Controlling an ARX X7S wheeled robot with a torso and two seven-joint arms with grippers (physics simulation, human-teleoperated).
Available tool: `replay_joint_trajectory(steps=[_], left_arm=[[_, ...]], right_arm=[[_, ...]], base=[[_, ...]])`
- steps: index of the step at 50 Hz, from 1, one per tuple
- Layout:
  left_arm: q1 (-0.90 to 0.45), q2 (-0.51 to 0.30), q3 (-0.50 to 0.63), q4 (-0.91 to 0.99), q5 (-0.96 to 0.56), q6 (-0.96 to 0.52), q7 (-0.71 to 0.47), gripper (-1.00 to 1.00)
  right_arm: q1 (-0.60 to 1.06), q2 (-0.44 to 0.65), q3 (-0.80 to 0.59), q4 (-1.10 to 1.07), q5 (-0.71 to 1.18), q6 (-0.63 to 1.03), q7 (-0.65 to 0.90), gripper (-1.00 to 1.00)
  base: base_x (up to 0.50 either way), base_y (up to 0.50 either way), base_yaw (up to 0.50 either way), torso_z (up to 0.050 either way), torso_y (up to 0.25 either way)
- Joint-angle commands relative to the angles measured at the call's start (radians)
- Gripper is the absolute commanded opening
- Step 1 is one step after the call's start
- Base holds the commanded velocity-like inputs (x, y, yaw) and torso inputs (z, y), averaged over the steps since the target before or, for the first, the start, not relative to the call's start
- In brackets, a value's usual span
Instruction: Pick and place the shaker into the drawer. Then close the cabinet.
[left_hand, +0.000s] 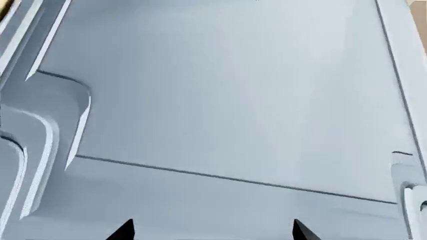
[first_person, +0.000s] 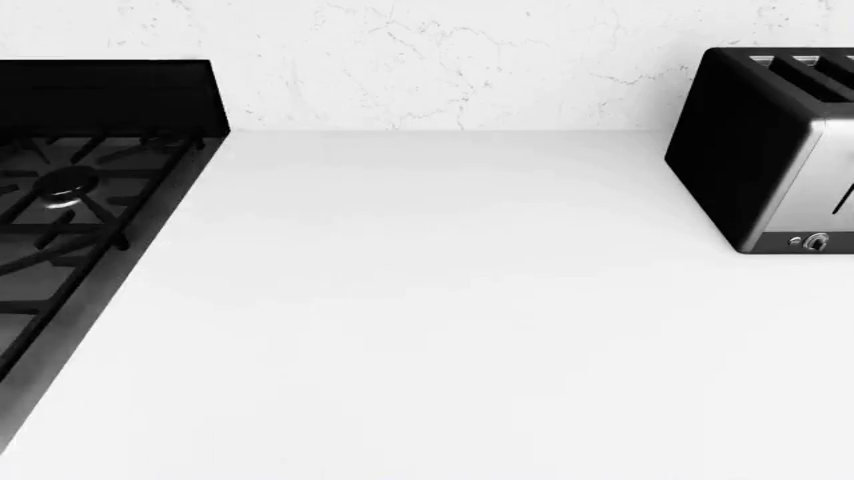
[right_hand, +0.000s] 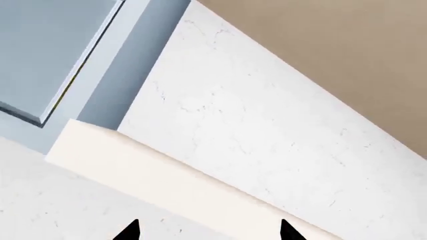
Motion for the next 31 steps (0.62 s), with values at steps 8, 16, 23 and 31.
replay_joint_trajectory(steps=[8,16,23,31], left_arm=[[-0.169,0.485,-0.313,-1.062,0.727,0.092,0.355,1.0],[-0.13,0.487,-0.172,-1.062,0.66,0.068,0.325,1.0],[-0.13,0.487,-0.172,-1.062,0.66,0.068,0.325,1.0],[-0.13,0.487,-0.172,-1.062,0.66,0.068,0.325,1.0]], right_arm=[[0.044,0.046,-0.068,-0.337,0.193,0.389,0.167,1.0],[0.135,0.171,-0.055,-0.282,1.212,0.382,0.951,1.0],[0.161,0.19,-0.084,-0.258,1.413,0.357,1.101,1.0],[0.149,0.207,-0.105,-0.265,1.437,0.317,1.12,1.0]], base=[[0.0,0.0,0.0,0.001,0.0],[0.0,0.0,0.0,0.007,0.0],[0.0,0.0,0.0,0.006,0.0],[0.0,0.0,0.0,0.005,0.0]])
